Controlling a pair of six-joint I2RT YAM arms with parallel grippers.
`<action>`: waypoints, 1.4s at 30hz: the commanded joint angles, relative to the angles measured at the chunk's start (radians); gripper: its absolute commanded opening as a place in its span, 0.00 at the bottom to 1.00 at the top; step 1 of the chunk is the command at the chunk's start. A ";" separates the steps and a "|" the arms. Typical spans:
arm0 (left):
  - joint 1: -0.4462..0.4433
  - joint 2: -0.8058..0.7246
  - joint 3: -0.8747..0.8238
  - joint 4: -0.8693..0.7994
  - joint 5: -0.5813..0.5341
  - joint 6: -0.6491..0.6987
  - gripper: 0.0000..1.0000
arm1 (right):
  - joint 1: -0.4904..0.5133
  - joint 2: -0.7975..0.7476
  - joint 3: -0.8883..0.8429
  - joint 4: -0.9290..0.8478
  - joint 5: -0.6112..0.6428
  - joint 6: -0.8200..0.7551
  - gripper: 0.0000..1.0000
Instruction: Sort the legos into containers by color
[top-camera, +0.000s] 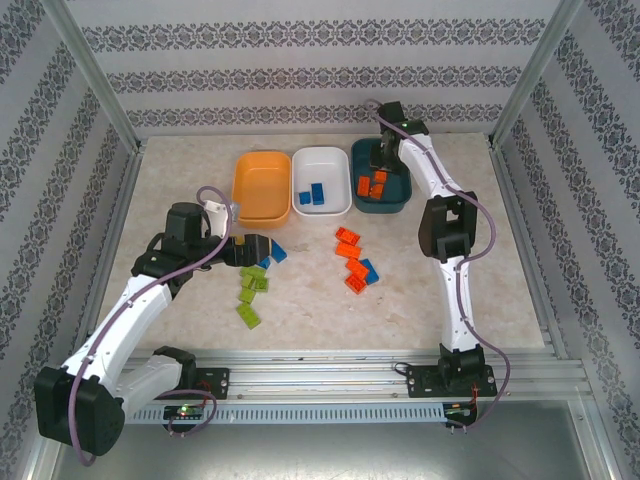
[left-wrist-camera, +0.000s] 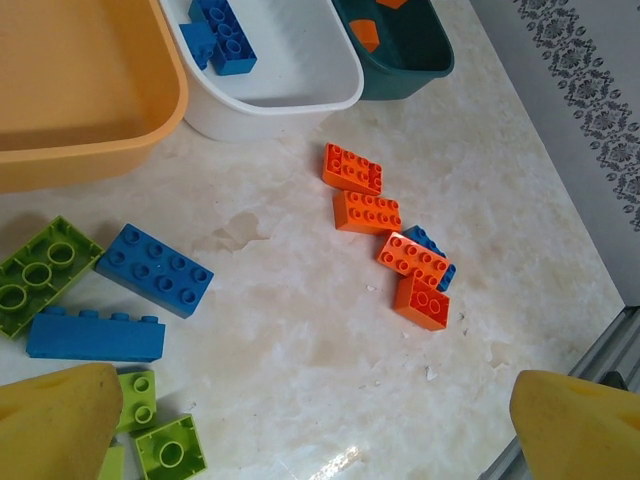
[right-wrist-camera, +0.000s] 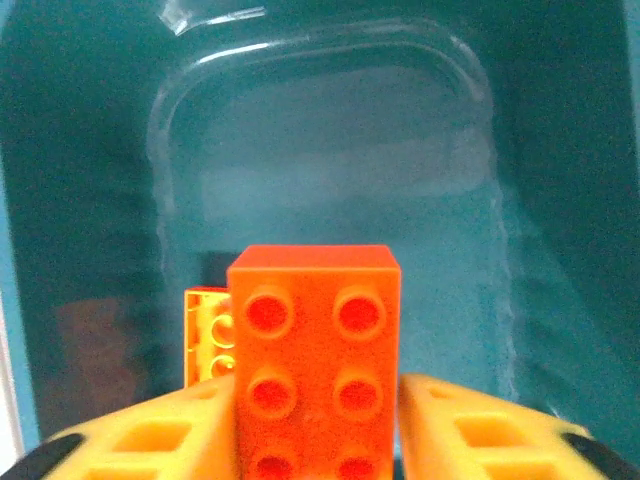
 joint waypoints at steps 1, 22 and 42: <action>-0.011 0.001 0.003 0.002 -0.003 0.026 1.00 | -0.005 -0.024 0.047 -0.067 0.016 -0.022 0.51; -0.230 0.049 0.040 -0.109 -0.094 0.130 1.00 | 0.309 -0.894 -1.182 0.122 0.006 0.065 0.56; -0.255 0.049 0.043 -0.123 -0.131 0.138 1.00 | 0.447 -0.883 -1.414 0.344 -0.177 0.160 0.53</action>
